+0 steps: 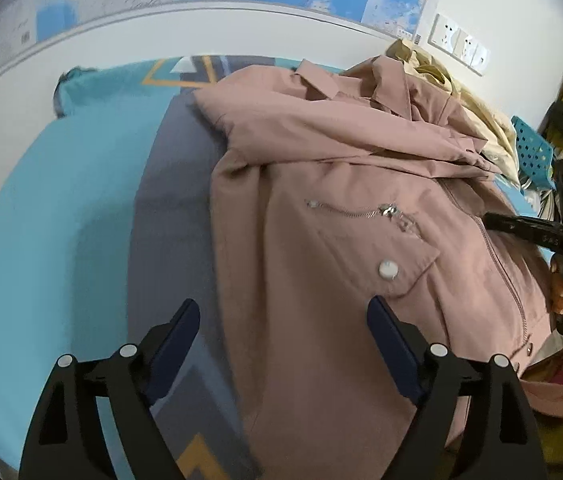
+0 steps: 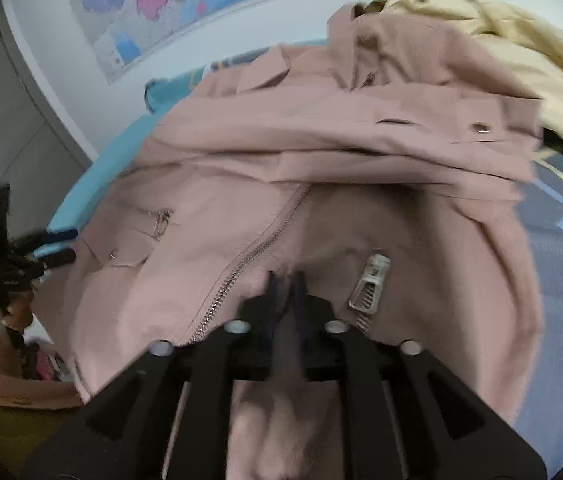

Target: Fold large clothes

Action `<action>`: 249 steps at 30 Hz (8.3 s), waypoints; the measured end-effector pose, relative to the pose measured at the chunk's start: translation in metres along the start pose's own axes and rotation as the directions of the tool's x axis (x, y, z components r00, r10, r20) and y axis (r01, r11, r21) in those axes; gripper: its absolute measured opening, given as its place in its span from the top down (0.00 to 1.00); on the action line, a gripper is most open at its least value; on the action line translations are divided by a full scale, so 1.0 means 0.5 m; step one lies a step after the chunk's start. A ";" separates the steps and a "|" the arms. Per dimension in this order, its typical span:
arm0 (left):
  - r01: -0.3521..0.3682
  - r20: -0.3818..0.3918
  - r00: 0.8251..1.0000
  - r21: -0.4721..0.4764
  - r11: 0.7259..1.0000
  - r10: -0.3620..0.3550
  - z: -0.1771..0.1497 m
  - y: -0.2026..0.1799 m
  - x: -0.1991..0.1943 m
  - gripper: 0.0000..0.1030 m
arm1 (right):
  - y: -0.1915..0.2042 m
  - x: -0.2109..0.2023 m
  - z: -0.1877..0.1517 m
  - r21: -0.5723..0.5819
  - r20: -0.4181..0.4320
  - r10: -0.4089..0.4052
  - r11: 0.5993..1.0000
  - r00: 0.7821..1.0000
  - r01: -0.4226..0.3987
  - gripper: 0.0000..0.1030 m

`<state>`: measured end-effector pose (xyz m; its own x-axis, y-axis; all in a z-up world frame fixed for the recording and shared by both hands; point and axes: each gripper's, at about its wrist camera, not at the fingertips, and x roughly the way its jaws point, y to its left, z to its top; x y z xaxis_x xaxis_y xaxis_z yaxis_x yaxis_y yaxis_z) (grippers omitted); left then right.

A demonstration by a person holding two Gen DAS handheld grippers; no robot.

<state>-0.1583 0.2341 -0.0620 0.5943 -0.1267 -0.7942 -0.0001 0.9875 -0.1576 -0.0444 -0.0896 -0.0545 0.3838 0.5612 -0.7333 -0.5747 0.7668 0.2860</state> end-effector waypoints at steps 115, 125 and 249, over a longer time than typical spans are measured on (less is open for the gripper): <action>0.074 -0.218 0.966 -0.296 0.952 -0.142 0.477 0.092 0.274 0.82 | -0.375 0.049 0.201 0.654 0.177 0.243 0.695 0.954 -0.298 0.61; 0.200 0.035 0.980 -0.112 0.973 -0.197 0.380 0.105 0.086 0.28 | -0.260 -0.142 0.141 0.312 0.263 0.130 0.926 0.956 -0.212 0.19; -0.133 0.005 0.991 0.056 0.990 0.133 0.173 -0.018 0.126 0.43 | -0.058 -0.118 0.074 -0.057 0.210 -0.114 0.990 0.971 0.129 0.34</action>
<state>-0.0514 0.2253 -0.0600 0.5932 0.0059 -0.8051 -0.0342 0.9993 -0.0179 -0.0240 -0.1334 0.0033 0.5904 0.5226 -0.6150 -0.5607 0.8137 0.1532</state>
